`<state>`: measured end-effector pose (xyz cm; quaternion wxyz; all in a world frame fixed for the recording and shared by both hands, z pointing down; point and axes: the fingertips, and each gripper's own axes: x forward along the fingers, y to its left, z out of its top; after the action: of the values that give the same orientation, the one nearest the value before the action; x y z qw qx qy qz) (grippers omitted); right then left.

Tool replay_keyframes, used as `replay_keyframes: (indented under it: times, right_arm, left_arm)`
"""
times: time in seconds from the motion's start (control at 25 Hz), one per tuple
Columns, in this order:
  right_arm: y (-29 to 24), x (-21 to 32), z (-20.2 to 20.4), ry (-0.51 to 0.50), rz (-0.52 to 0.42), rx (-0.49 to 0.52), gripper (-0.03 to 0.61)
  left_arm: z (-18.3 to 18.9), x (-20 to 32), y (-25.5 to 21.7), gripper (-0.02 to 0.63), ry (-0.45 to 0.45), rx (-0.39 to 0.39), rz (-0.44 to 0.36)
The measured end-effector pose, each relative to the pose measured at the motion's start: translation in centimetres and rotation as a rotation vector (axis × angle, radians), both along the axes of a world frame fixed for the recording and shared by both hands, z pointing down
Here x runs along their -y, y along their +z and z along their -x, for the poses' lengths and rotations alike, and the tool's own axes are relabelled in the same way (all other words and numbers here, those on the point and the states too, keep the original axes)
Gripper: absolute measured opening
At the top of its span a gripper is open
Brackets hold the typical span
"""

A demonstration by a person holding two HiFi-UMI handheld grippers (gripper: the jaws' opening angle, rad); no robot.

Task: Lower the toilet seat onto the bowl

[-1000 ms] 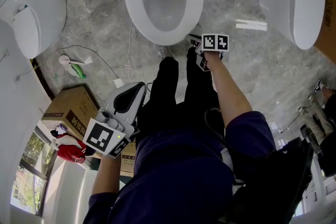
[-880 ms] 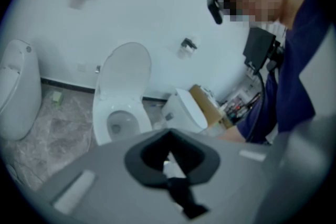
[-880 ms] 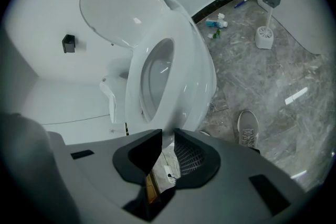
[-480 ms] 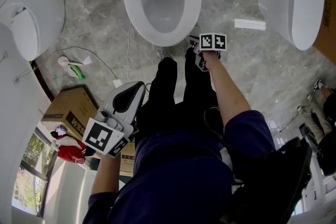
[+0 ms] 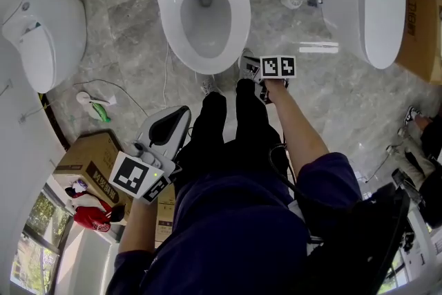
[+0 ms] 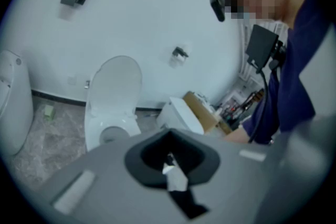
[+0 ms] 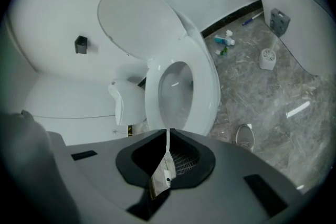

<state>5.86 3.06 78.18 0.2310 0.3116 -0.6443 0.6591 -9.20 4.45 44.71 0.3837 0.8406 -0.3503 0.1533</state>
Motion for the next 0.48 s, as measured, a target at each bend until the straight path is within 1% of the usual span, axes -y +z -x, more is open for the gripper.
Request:
replay_keyframes:
  times: [0.12, 0.24, 0.36, 0.48]
  right_arm:
    - [-4.5, 1.3, 0.6, -0.049, -0.092, 0.045, 0.023]
    - [-9.6, 2.5, 0.9, -0.122, -0.194, 0.071, 0.023]
    - [-15.9, 4.0, 1.3, -0.202, -0.321, 0.086, 0.023]
    - [-22.8, 5.1, 2.2, -0.242, -0.443, 0.120, 0.023]
  left_arm:
    - [-0.4, 0.4, -1.7, 0.003, 0.004, -0.011, -0.044]
    - [-0.6, 1.0, -3.7, 0.002, -0.001, -0.018, -0.095]
    - [-0.7, 1.5, -6.1, 0.003, -0.007, -0.025, -0.155]
    - [-0.9, 1.7, -8.4, 0.003, -0.002, -0.025, -0.211]
